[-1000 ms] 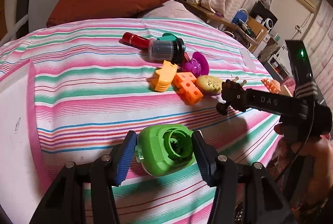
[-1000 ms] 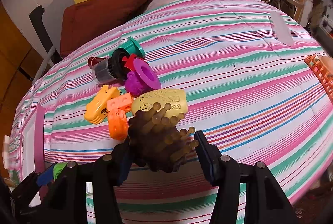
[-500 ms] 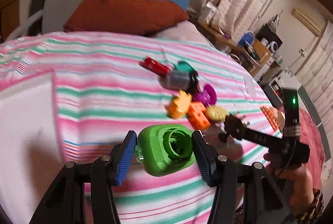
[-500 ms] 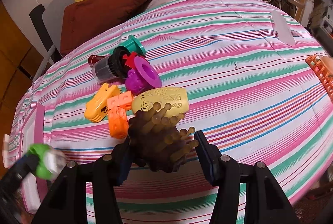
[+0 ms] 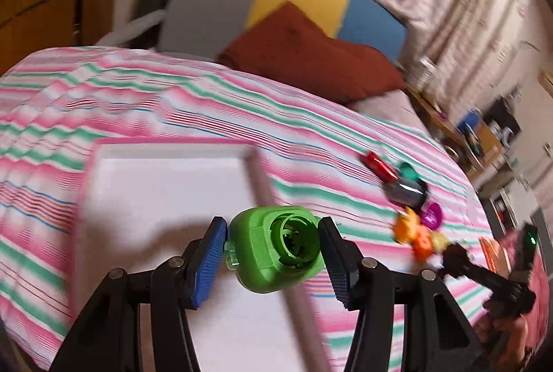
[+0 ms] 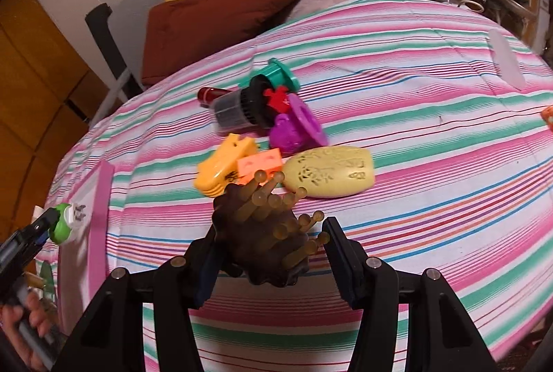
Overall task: Organize rigid objects
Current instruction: 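Carry green toy over white tray with left tool while right holds brush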
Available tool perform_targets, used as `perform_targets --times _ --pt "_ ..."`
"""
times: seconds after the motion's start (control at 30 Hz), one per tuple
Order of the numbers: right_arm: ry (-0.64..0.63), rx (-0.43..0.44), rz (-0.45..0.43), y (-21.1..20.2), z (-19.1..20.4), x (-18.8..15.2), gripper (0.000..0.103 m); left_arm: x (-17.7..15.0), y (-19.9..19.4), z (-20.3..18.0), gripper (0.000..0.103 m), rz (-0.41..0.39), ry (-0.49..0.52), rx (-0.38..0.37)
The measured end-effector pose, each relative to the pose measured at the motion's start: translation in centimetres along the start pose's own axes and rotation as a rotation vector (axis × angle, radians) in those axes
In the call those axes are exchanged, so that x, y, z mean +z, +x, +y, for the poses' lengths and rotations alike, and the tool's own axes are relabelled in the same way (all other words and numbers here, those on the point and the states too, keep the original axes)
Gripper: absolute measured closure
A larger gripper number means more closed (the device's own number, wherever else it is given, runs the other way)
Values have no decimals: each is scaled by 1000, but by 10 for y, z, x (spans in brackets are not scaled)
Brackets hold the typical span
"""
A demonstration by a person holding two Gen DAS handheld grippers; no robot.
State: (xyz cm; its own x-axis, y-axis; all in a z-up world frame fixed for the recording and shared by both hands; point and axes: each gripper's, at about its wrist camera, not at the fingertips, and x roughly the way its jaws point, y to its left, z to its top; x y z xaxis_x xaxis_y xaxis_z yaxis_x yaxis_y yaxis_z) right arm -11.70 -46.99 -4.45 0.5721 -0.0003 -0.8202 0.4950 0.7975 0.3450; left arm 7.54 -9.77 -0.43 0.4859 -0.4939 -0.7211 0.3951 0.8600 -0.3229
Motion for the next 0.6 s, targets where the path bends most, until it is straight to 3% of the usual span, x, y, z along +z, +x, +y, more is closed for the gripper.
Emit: perform_targets --times 0.23,0.47,0.6 --pt "42 36 31 6 -7 -1 46 18 16 61 48 5 -84 131" --pt "25 58 40 9 -1 -3 46 30 32 105 48 -1 -195 196" --pt "15 55 47 13 1 -3 47 34 34 118 48 -26 -230 190"
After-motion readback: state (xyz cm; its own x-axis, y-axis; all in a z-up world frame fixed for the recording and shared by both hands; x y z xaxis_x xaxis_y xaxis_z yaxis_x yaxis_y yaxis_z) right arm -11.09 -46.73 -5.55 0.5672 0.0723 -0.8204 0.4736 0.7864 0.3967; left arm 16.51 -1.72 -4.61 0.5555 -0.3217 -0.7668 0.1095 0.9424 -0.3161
